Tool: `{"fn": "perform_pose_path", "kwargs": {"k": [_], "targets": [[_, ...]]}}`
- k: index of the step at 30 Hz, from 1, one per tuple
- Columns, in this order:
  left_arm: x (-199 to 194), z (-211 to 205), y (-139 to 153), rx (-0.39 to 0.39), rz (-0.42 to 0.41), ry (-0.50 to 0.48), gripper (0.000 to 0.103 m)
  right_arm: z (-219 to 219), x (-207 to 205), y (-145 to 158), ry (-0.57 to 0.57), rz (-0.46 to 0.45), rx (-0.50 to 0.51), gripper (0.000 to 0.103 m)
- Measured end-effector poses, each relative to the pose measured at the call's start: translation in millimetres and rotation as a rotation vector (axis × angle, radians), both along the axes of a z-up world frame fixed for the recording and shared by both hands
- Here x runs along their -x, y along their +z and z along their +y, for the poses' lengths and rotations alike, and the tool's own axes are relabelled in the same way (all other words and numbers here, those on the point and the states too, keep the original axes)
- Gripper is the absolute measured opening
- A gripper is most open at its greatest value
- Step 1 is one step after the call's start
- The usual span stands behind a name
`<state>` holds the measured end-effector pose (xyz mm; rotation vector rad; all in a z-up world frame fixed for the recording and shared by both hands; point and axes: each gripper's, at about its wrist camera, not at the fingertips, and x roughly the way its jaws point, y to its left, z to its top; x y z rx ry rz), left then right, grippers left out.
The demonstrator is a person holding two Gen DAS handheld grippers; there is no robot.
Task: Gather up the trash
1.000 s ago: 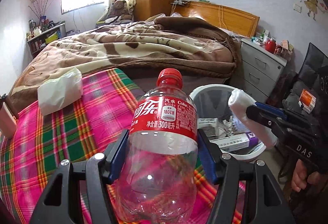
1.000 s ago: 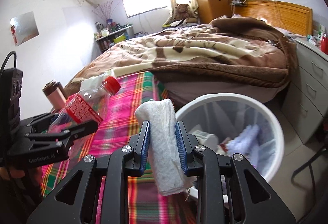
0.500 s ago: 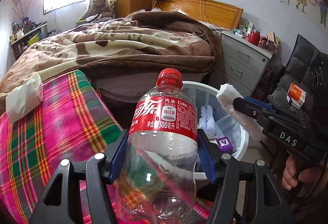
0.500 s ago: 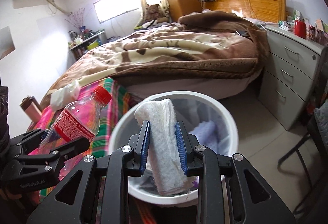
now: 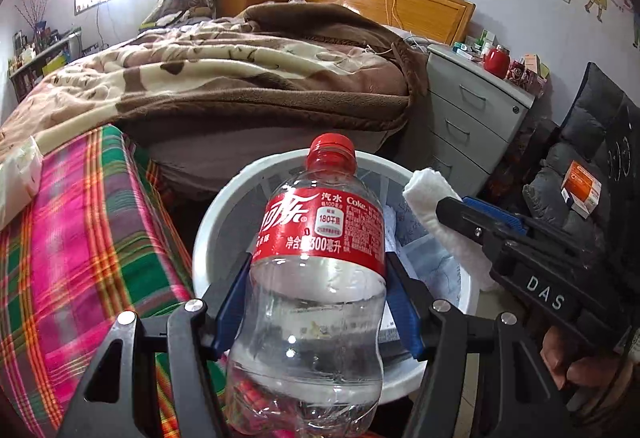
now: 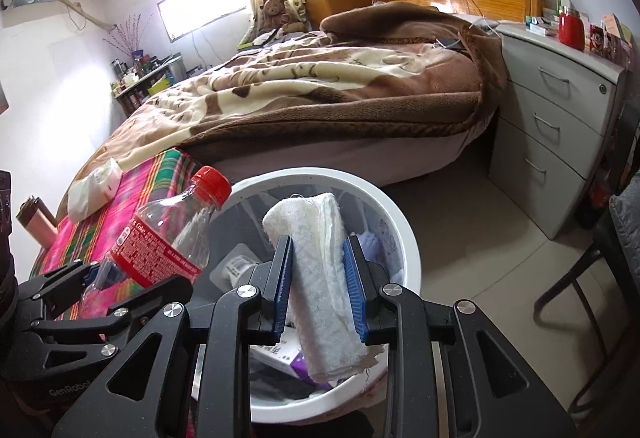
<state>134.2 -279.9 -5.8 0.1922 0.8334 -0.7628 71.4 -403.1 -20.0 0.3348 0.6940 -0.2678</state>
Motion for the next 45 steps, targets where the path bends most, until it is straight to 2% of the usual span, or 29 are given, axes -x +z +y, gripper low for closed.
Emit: {"fn": "perform_pose_path", "kwargs": {"k": [6,8,9,11,16,25,35,45], "targets": [[-9,-9,-9,-0.006,0.015,0.031,0.066,-7,-2,-6,0.015,0.011,-0.015,0.029],[-10,-9,-10,-0.004,0.023,0.042,0.067,-8,-2,-6,0.025,0.013,-0.022,0.032],[-10,-9,-10,-0.001,0.015,0.041,0.072,-7,-2,-6,0.023,0.018,-0.013,0.036],[-9,-9,-8,0.01,0.014,0.032,0.075,-5,-3,-7,0.02,0.029,0.006,0.04],[-7,-4,-5,0.012,0.013,0.04,0.075,-2,2,-5,0.013,0.024,0.016,0.053],[5,17,5,0.02,-0.018,0.062,0.079,12,19,9,-0.013,-0.009,0.062,0.053],[32,50,17,-0.001,-0.115,0.117,0.08,41,36,22,-0.042,-0.044,0.131,0.053],[54,93,23,0.035,-0.158,0.194,0.08,74,49,24,0.006,-0.088,0.16,0.053]]}}
